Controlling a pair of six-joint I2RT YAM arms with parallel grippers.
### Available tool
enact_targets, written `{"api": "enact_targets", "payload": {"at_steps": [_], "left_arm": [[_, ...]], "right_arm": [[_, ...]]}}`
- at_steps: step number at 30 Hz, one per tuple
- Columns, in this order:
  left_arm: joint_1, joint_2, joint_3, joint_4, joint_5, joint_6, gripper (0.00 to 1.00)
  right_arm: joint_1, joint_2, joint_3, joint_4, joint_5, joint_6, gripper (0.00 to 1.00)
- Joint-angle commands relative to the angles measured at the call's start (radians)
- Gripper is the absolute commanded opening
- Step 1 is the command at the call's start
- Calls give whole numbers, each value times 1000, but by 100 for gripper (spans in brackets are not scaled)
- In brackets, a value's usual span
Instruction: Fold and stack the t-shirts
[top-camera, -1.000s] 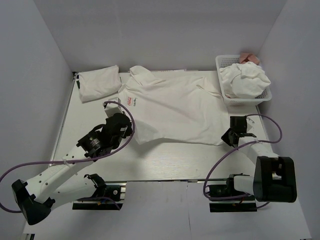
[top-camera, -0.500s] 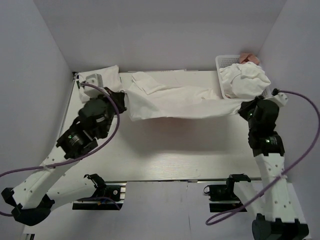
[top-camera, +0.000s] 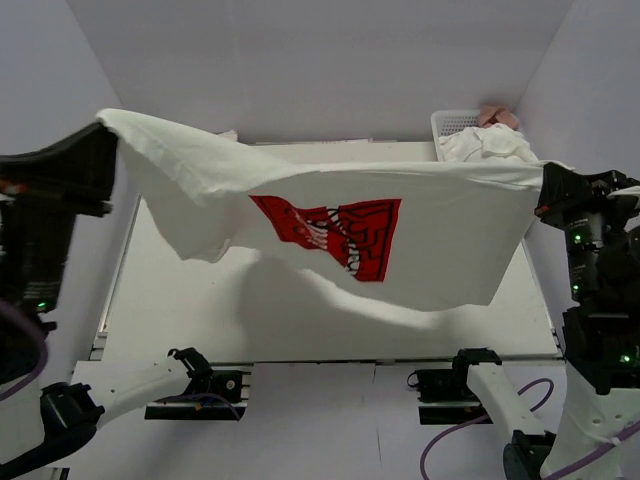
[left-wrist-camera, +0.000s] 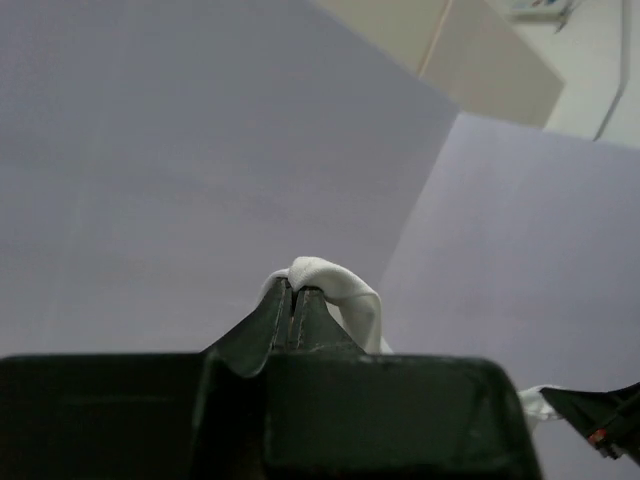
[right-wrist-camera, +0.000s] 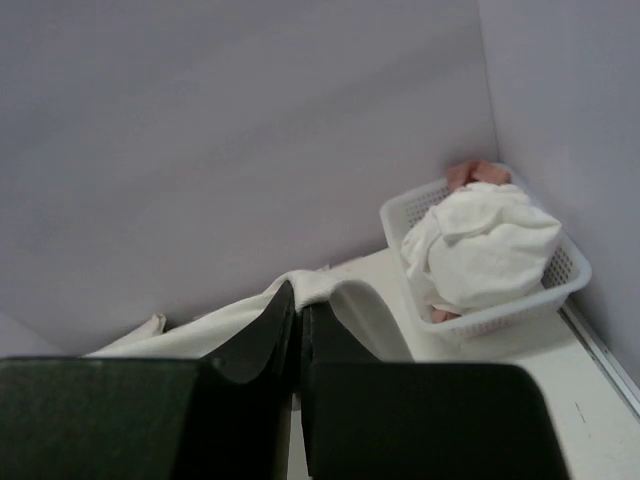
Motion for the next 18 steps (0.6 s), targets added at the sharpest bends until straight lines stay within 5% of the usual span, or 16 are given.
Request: {"api": "enact_targets", "payload": {"at_steps": [1, 5, 10, 13, 18], "left_arm": [[4, 38, 190, 27, 91, 85, 0], [4, 118, 412, -20, 181, 124, 0], [14, 198, 456, -10, 243, 124, 0], [-2, 207, 334, 76, 105, 168, 0], [-2, 313, 47, 412, -364, 375, 0]], "right_arm": [[-3, -14, 114, -63, -91, -59, 0], [0, -44, 220, -54, -52, -75, 0], [2, -55, 187, -33, -39, -82, 0], [2, 7, 153, -33, -56, -82, 0], [-1, 116, -88, 112, -104, -52, 0]]}}
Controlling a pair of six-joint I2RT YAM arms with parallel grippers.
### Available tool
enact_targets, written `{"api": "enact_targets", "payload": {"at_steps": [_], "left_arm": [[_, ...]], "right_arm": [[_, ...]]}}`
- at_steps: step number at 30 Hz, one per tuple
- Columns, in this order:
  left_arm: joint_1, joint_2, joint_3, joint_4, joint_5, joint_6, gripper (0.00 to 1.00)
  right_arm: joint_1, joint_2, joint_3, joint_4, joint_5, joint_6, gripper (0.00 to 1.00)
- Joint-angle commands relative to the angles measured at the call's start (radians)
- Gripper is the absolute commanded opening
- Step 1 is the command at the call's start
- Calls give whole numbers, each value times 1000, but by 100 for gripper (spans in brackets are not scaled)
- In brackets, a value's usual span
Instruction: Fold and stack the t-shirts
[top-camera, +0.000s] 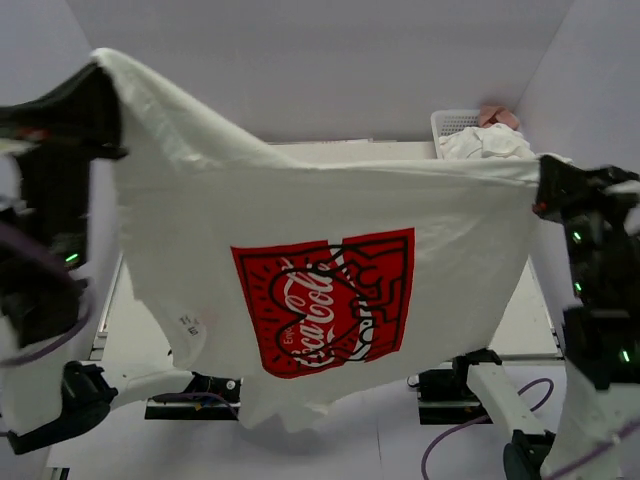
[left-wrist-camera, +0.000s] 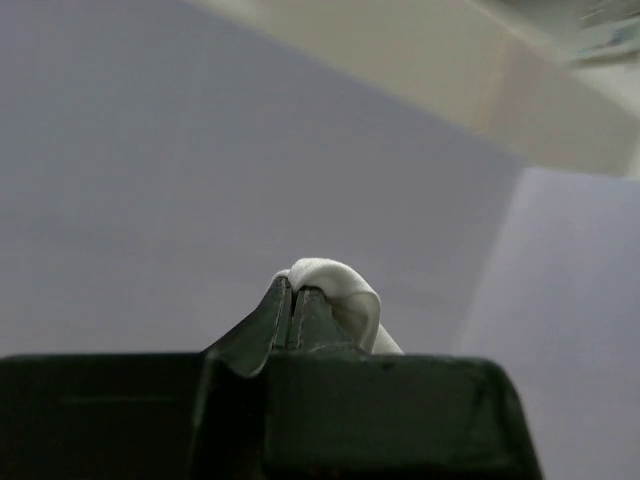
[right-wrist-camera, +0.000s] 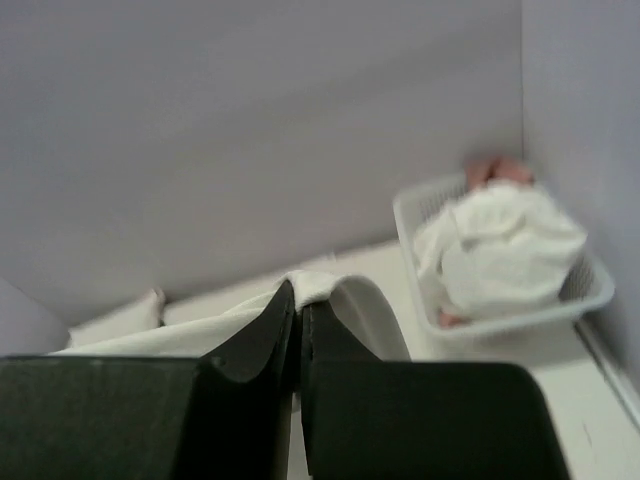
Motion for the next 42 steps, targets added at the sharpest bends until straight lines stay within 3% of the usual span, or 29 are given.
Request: {"api": "enact_targets", "payload": {"at_steps": [1, 2, 5, 6, 10, 11, 12, 13, 14, 15, 16, 17, 18, 20, 21, 24, 26, 31, 38, 42], "left_arm": [[-1, 176, -173, 266, -369, 195, 0], [20, 213, -195, 300, -452, 215, 0], [86, 355, -286, 406, -505, 258, 0], [115, 393, -307, 406, -496, 245, 0], [301, 667, -276, 178, -404, -49, 0], [333, 742, -240, 129, -375, -89, 0], [377, 820, -204, 106, -375, -111, 0], [392, 974, -114, 84, -344, -111, 1], [401, 1050, -50, 60, -327, -120, 25], [413, 1121, 93, 37, -289, -120, 48], [413, 1258, 185, -59, -263, -130, 63], [424, 1313, 270, -107, -234, -152, 99], [424, 1351, 391, -141, -214, -166, 100], [433, 1375, 397, -152, -186, -179, 100], [433, 1322, 295, -119, -155, -188, 100], [433, 1133, -4, 62, -112, -168, 100], [433, 1054, -112, 106, -94, -194, 100], [433, 890, -361, -31, -48, -334, 100], [433, 839, -567, -66, -11, -467, 100], [444, 865, -576, -115, -22, -496, 100]], "right_arm": [[-2, 181, -172, 90, -25, 13, 0], [-1, 206, -259, 151, -34, 19, 0], [2, 320, -401, 216, -92, 38, 0], [1, 370, -429, 306, -101, 39, 0], [10, 567, -543, 486, -148, 35, 0], [7, 612, -540, 505, -178, 24, 0], [10, 760, -533, 520, -190, 6, 0], [11, 813, -495, 576, -216, -16, 0], [13, 921, -465, 574, -204, -30, 0], [15, 1021, -348, 516, -207, -37, 21], [15, 1061, -304, 481, -224, -54, 25], [19, 1129, -268, 453, -250, -59, 29], [22, 1158, -203, 418, -272, -89, 50], [53, 1143, -232, 428, -275, -102, 66], [57, 1113, -250, 455, -273, -106, 90], [93, 1018, -345, 502, -267, -99, 90], [100, 996, -390, 493, -257, -94, 90], [148, 906, -527, 524, -217, -76, 90], [192, 858, -605, 520, -126, -62, 90], [211, 876, -614, 506, -40, -65, 90]]}}
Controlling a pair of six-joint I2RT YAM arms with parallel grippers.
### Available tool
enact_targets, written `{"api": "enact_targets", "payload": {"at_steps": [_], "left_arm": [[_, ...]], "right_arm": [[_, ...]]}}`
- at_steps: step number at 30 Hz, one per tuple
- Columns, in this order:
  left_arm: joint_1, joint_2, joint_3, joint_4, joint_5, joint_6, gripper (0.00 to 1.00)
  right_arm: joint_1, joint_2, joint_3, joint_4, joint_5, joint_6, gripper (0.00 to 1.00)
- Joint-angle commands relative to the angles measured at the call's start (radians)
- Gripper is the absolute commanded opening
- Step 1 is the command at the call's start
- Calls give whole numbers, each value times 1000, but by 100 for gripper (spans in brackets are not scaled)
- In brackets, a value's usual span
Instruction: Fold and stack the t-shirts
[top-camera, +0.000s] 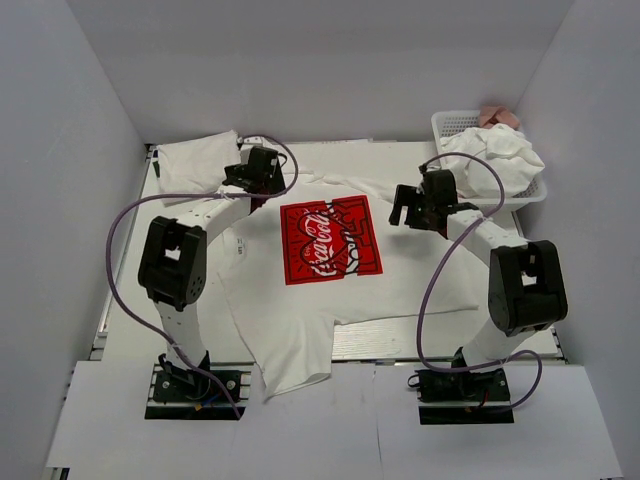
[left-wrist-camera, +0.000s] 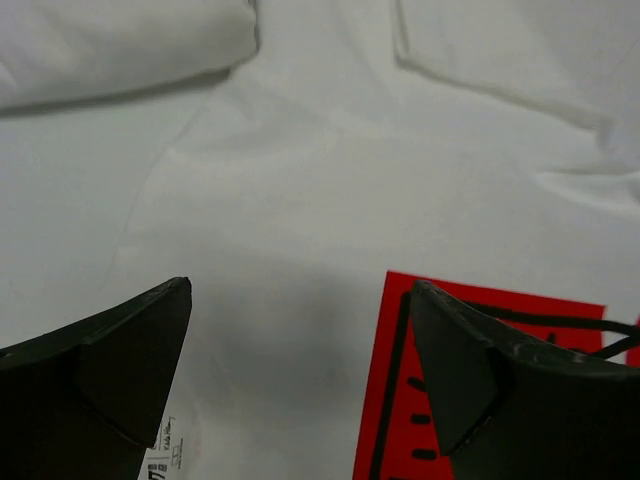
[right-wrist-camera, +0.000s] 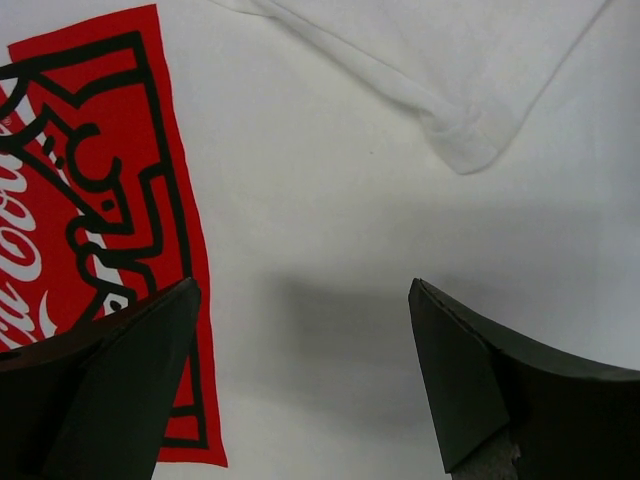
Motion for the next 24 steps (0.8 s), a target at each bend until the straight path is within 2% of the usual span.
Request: {"api": "enact_targets", "payload": {"at_steps": [1, 7, 9, 13, 15, 19, 20, 21, 23, 24], "left_arm": [[11, 1, -11, -55, 13, -65, 100], [22, 34, -48, -46, 67, -87, 100], [31, 34, -68, -34, 67, -105, 100], [40, 34, -105, -12, 76, -105, 100], [40, 45, -117, -1, 85, -105, 100], [40, 54, -158, 23, 96, -105, 100], [40, 54, -172, 37, 96, -105, 100], [40, 54, -185, 51, 96, -105, 100], [40, 45, -199, 66, 96, -93, 100], [40, 45, -199, 66, 96, -93, 100]], "right_arm": [[18, -10, 10, 17, 106, 3, 90], [19, 117, 104, 18, 171, 63, 90], [19, 181, 140, 21, 150, 95, 90], [23, 261, 173, 109, 139, 173, 90], [26, 284, 194, 205, 185, 189, 90], [24, 403, 289, 288, 304, 218, 90], [23, 422, 330, 419, 345, 213, 90], [18, 463, 348, 463, 350, 204, 90], [15, 581, 511, 511, 353, 130, 90], [16, 612, 626, 455, 358, 105, 90]]}}
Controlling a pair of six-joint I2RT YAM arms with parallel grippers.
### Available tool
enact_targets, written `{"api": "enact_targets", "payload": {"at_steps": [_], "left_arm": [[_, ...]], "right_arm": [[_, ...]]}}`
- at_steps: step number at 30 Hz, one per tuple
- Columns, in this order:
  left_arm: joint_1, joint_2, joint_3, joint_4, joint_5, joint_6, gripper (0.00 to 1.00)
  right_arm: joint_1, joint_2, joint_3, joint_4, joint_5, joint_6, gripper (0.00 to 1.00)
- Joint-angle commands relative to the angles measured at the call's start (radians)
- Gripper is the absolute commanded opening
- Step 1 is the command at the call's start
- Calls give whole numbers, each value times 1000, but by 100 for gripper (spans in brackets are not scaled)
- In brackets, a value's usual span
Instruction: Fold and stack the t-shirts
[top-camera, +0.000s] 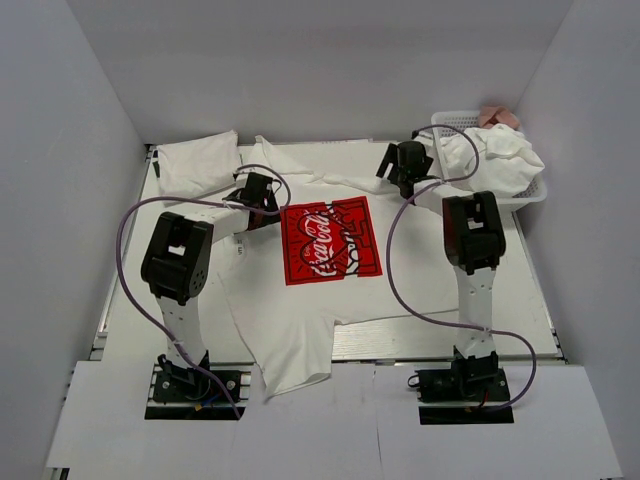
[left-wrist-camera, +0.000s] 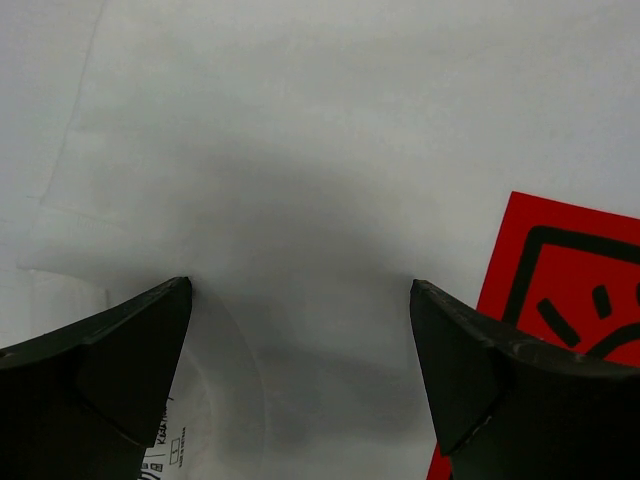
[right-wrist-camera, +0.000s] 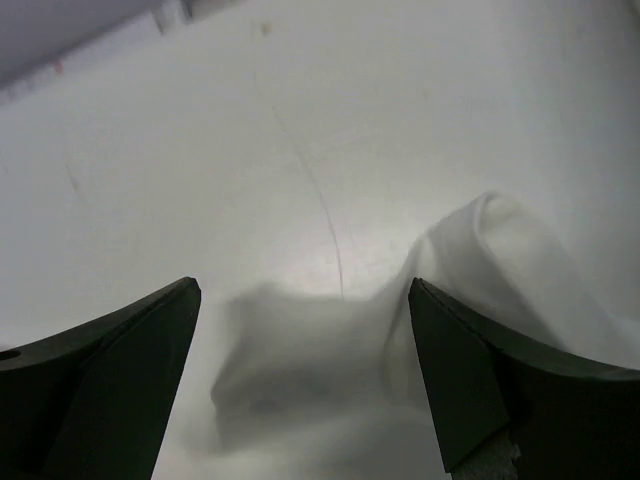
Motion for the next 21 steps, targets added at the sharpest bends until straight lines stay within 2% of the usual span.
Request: {"api": "enact_targets", "payload": {"at_steps": [1, 2, 3, 5, 6, 7, 10, 14, 15, 16, 17, 19, 21], "left_arm": [[3, -20, -10, 43, 4, 1, 100], [3, -9, -10, 43, 4, 1, 100], [3, -9, 0, 34, 4, 1, 100], [3, 0, 14, 25, 15, 1, 100], [3, 0, 14, 25, 34, 1, 100], [3, 0, 14, 25, 35, 1, 100], [3, -29, 14, 25, 47, -10, 100], [3, -78, 14, -11, 27, -30, 100], [3, -89, 14, -24, 10, -30, 100], [-6, -103, 14, -34, 1, -30, 100], [-6, -139, -9, -34, -10, -30, 100], [-6, -186, -41, -14, -10, -30, 100], [-6, -251, -89, 14, 33, -30, 100]], "right_arm": [[3, 113, 256, 62, 111, -82, 90], [6, 160, 323, 34, 116, -152, 90], [10, 162, 324, 38, 118, -168, 90], [4, 123, 292, 90, 71, -202, 90], [3, 105, 216, 197, 45, -230, 90], [1, 75, 194, 230, 37, -272, 90], [13, 9, 148, 238, 5, -354, 90], [16, -89, 146, 74, -104, -325, 90], [18, -158, 140, 31, -115, -267, 90], [21, -184, 116, -89, -123, -248, 90], [23, -283, 94, -124, -141, -210, 90], [27, -364, -68, -185, -170, -132, 90], [49, -550, -227, -190, -207, -92, 90]]}}
